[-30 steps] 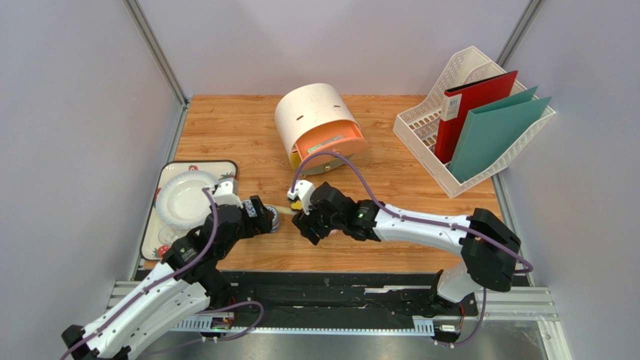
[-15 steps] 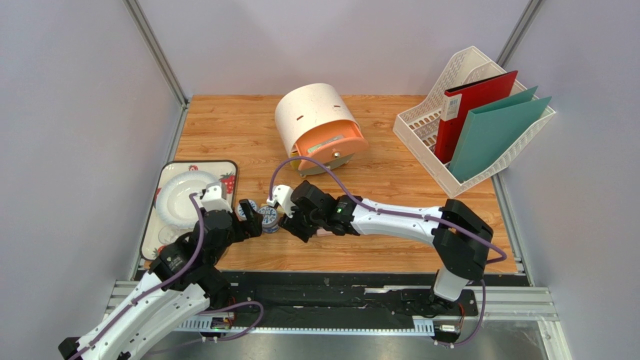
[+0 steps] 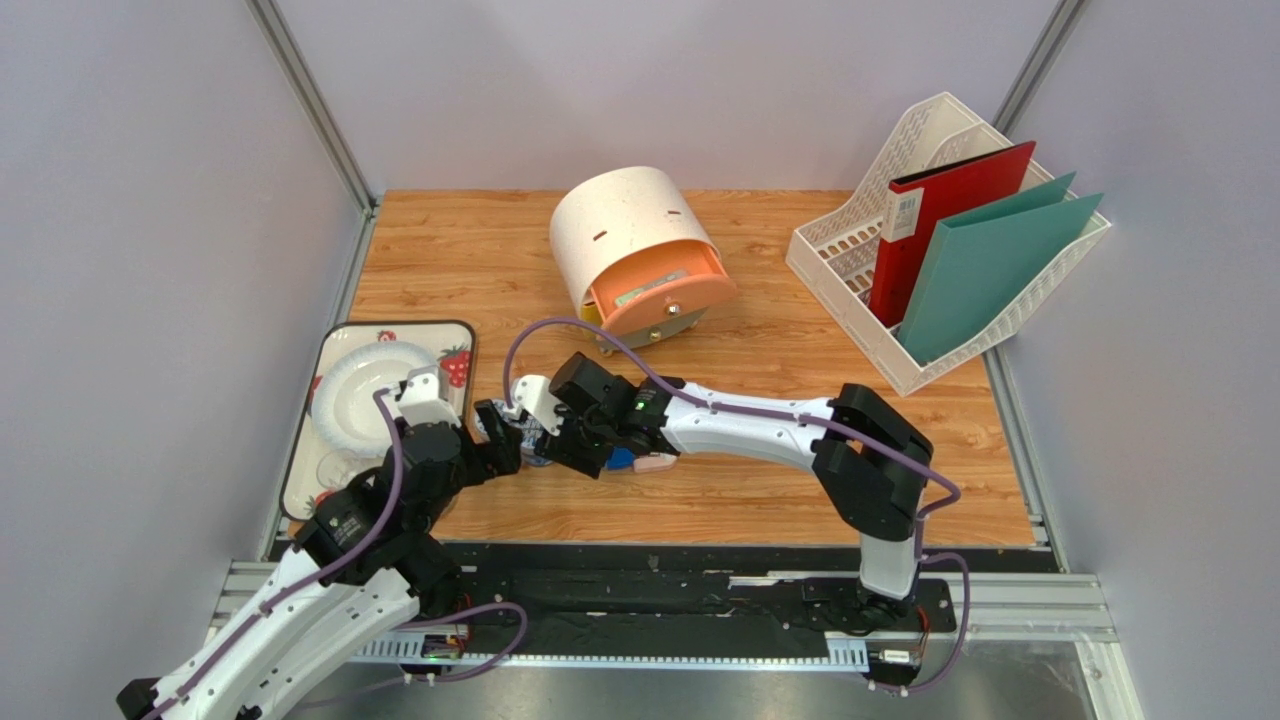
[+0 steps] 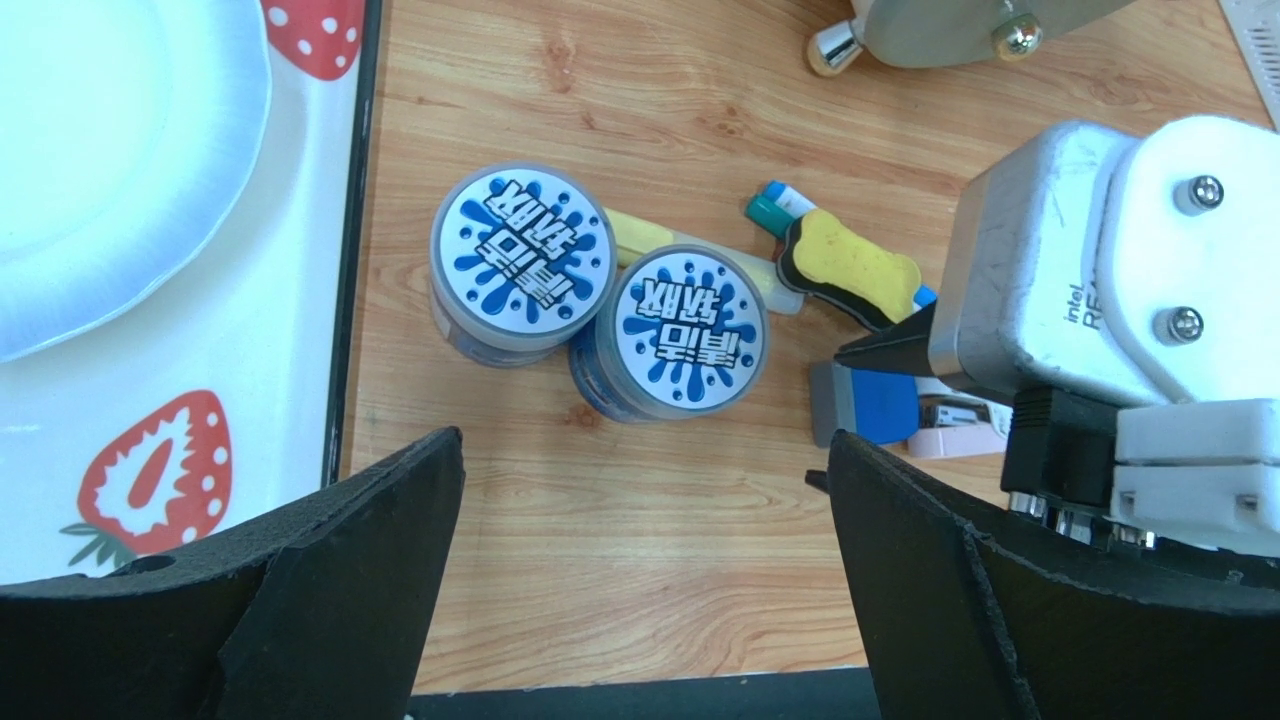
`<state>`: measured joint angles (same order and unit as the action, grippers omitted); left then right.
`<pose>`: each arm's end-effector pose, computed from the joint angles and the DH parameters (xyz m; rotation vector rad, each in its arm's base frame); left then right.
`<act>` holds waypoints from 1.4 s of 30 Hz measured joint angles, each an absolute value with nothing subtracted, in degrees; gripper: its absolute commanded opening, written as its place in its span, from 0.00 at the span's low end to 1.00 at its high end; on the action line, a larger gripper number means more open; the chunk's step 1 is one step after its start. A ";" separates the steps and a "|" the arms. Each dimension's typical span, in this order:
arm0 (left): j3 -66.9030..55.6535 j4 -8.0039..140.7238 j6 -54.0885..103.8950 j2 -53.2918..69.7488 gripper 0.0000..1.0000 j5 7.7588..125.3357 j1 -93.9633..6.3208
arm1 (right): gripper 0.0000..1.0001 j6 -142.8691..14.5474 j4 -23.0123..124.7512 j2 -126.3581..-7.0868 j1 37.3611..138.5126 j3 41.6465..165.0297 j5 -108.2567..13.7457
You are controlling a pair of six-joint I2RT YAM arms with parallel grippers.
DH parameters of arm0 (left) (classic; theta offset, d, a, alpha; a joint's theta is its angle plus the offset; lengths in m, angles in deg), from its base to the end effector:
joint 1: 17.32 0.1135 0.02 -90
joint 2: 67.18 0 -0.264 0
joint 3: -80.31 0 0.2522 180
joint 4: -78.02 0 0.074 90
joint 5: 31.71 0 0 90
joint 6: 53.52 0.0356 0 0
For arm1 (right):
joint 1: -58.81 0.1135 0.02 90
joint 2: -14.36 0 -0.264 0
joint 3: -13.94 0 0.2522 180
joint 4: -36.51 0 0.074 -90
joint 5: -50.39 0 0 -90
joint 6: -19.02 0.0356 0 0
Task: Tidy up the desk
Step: Pick up the stationery from the center of the board.
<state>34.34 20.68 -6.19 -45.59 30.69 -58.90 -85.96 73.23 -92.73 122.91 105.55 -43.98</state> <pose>0.0804 -0.0492 0.2573 -0.2971 2.0749 -0.3788 0.1757 0.3680 0.2120 -1.6398 1.9343 0.4488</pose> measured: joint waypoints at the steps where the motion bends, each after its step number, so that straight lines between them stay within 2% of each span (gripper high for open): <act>1: 34.34 20.58 -6.17 -45.59 0.99 30.58 -58.90 | 0.57 -86.26 73.67 -93.25 122.86 106.27 -44.13; 19: 34.01 17.03 -7.79 -51.95 0.99 25.77 -58.90 | 0.58 -90.35 76.75 -102.74 117.79 116.02 -49.44; 30: 33.25 16.49 -7.74 -52.24 0.99 23.65 -58.90 | 0.49 -91.23 78.98 -106.87 116.70 120.06 -51.93; 39: 33.25 16.49 -7.77 -52.24 0.99 23.50 -58.90 | 0.48 -91.20 79.44 -109.17 116.61 120.17 -52.35; 42: 33.25 16.49 -7.77 -52.24 0.99 23.50 -58.90 | 0.43 -91.23 79.79 -109.71 116.44 120.45 -52.24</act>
